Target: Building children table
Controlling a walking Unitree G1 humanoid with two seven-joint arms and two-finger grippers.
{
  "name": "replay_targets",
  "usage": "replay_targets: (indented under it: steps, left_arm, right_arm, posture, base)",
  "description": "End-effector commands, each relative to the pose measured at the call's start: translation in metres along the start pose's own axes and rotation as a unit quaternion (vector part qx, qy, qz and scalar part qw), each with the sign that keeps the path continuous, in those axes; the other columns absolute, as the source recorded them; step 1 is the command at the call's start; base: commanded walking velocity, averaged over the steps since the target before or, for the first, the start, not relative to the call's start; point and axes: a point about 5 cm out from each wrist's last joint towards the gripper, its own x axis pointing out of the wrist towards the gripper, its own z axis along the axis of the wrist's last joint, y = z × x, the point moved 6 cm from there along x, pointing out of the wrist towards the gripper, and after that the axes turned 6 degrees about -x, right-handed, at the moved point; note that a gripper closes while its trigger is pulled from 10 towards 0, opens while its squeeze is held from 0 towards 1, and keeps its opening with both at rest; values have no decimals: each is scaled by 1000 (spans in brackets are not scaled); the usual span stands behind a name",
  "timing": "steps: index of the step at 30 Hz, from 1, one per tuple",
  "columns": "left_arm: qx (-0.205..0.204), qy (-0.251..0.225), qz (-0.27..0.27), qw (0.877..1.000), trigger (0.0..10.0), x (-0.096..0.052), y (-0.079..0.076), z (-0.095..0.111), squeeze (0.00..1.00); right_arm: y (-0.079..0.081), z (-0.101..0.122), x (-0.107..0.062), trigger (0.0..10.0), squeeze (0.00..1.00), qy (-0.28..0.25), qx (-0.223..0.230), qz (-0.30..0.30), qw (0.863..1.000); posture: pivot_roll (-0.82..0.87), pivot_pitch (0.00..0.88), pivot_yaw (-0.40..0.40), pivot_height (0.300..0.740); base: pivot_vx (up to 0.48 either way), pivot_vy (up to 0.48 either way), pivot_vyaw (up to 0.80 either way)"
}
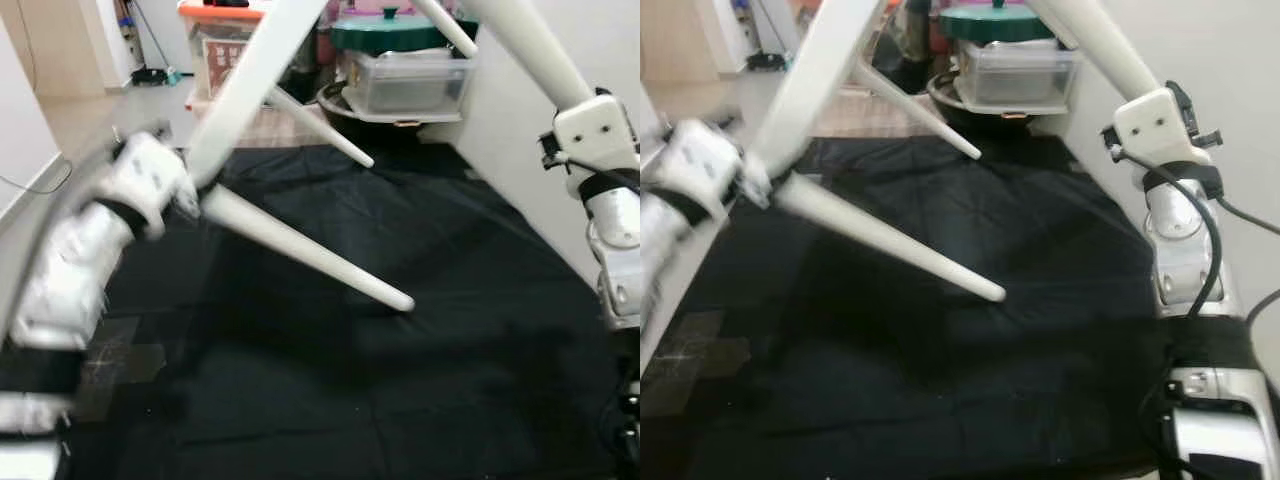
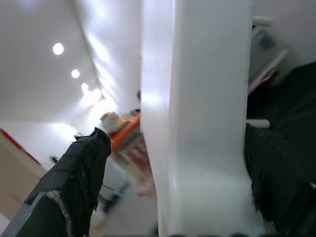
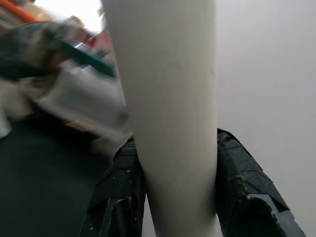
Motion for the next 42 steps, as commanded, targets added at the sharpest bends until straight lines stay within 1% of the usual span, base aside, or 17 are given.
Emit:
replay_targets:
  steps: [1, 4, 6, 7, 10, 11, 12, 15, 19, 25, 30, 31, 38, 39, 40, 41, 42]
  left_arm:
    - [39, 14, 17, 999, 10000, -1, 32, 0, 0]
    - [81, -1, -41, 996, 10000, 17, 36, 22, 0]
    - [84, -8, -53, 995, 10000, 21, 35, 28, 0]
    - [82, -29, -88, 992, 10000, 27, 29, 42, 0]
    - [76, -36, -108, 991, 10000, 28, 24, 46, 0]
    - [73, -47, -170, 982, 10000, 27, 5, 49, 0]
    - [73, -47, -170, 982, 10000, 27, 5, 49, 0]
    - [72, -56, -272, 958, 10000, 17, -28, 48, 0]
    - [61, -69, -306, 948, 10000, 9, -46, 47, 0]
    - [-21, -78, -307, 948, 10000, -18, -70, 39, 0]
    - [-122, -42, -270, 954, 10000, -50, -98, 11, 0]
    - [-158, -27, -258, 953, 10000, -66, -113, 3, 0]
    - [-240, 8, -185, 953, 10000, -84, -144, -8, 0]
    - [-255, 19, -169, 952, 10000, -85, -150, -12, 0]
    - [-255, 19, -169, 952, 10000, -85, -150, -12, 0]
    - [-266, 28, -155, 951, 10000, -86, -155, -13, 0]
    - [-266, 28, -155, 951, 10000, -86, -155, -13, 0]
  right_arm:
    - [15, -42, -13, 0, 0, 94, 89, 20, 991]
    - [67, -53, -40, 0, 0, 144, 162, 78, 973]
    - [78, -53, -47, 0, 0, 151, 172, 89, 969]
    - [99, -47, -61, 0, 0, 152, 185, 112, 964]
    - [107, -44, -66, 0, 0, 150, 189, 123, 963]
    - [124, -33, -77, 0, 0, 138, 193, 148, 960]
    - [124, -33, -77, 0, 0, 138, 193, 148, 960]
    - [142, -13, -90, 0, 0, 107, 197, 186, 957]
    - [145, -11, -96, 0, 0, 109, 191, 193, 956]
    - [139, -27, -101, 0, 0, 146, 187, 169, 957]
    - [134, -49, -107, 0, 0, 185, 178, 150, 955]
    - [131, -57, -110, 0, 0, 201, 171, 143, 954]
    - [124, -72, -120, 0, 0, 228, 158, 137, 951]
    - [123, -74, -123, 10000, 0, 232, 156, 138, 950]
    - [123, -74, -123, 10000, 0, 232, 156, 138, 950]
    - [120, -75, -125, 10000, 553, 229, 152, 130, 953]
    - [120, -75, -125, 10000, 553, 229, 152, 130, 953]
  posture:
    - [-53, 0, -33, 740]
    - [-42, 0, -24, 740]
    - [-42, 0, -24, 740]
    - [-43, 0, -17, 740]
    - [-44, 0, -16, 740]
    - [-51, 0, -12, 740]
    - [-51, 0, -12, 740]
    - [-55, 0, -10, 740]
    - [-64, 0, 0, 740]
    - [-77, 0, -11, 740]
    - [-73, 0, -28, 740]
    - [-73, 0, -36, 740]
    - [-74, 0, -47, 740]
    - [-74, 0, -47, 740]
    - [-74, 0, -47, 740]
    - [-82, 0, -48, 740]
    - [-82, 0, -48, 740]
  base:
    - [0, 0, 0]
    - [0, 0, 0]
    - [0, 0, 0]
    - [0, 0, 0]
    - [0, 0, 0]
    - [0, 0, 0]
    - [0, 0, 0]
    - [0, 0, 0]
    - [0, 0, 0]
    - [0, 0, 0]
    - [0, 0, 0]
    - [0, 0, 0]
    - [0, 0, 0]
    - [0, 0, 0]
    - [0, 0, 0]
    - [0, 0, 0]
    - [0, 0, 0]
